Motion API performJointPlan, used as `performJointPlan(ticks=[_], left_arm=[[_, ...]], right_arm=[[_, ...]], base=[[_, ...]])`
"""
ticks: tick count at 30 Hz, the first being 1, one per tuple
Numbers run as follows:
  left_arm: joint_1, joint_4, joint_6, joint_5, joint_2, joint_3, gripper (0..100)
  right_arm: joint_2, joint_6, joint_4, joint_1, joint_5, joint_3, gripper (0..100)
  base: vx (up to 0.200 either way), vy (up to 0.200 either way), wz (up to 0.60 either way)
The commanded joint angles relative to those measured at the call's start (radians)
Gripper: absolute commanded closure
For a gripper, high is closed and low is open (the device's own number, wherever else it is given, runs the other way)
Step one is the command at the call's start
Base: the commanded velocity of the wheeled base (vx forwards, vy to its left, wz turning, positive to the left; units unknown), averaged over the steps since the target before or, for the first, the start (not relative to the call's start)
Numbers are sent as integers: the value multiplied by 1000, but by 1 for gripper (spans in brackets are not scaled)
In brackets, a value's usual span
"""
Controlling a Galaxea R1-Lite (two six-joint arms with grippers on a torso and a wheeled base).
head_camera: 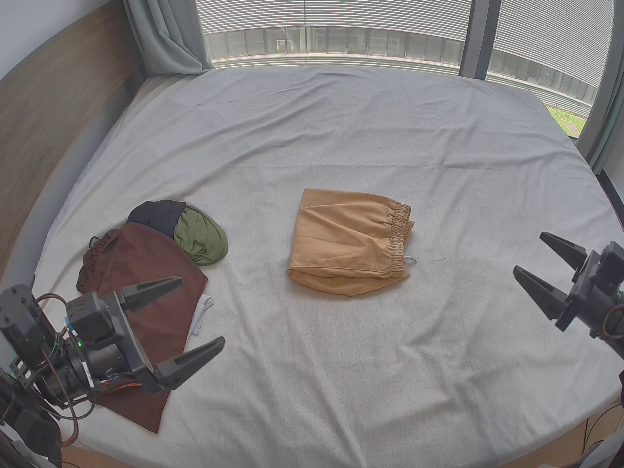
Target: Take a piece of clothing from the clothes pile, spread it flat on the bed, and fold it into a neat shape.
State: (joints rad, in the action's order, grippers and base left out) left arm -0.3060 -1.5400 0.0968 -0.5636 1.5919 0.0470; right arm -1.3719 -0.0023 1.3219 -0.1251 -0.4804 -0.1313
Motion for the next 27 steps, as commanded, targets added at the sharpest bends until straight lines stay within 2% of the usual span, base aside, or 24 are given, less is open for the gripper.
performJointPlan(ticks=[1,6,10,14,18,26,27], left_arm=[[5,-2,-58,96,-158,-41,0],[15,-3,-111,166,-236,-47,0],[42,0,-123,182,-273,-47,0],[107,27,-127,183,-336,-47,0],[174,139,-120,185,-423,-47,0],[272,564,-109,188,-820,-42,0],[274,578,-108,188,-837,-41,0]], right_arm=[[197,-1,-26,44,-1,28,0],[303,16,-87,42,-9,24,0],[378,27,-153,39,-9,24,0],[479,47,-245,41,-7,25,0],[619,85,-369,45,-7,28,0],[964,128,-716,45,-1,28,0],[976,130,-727,45,-1,28,0]], base=[[0,0,0],[0,0,0],[0,0,0],[0,0,0],[0,0,0],[0,0,0],[0,0,0]])
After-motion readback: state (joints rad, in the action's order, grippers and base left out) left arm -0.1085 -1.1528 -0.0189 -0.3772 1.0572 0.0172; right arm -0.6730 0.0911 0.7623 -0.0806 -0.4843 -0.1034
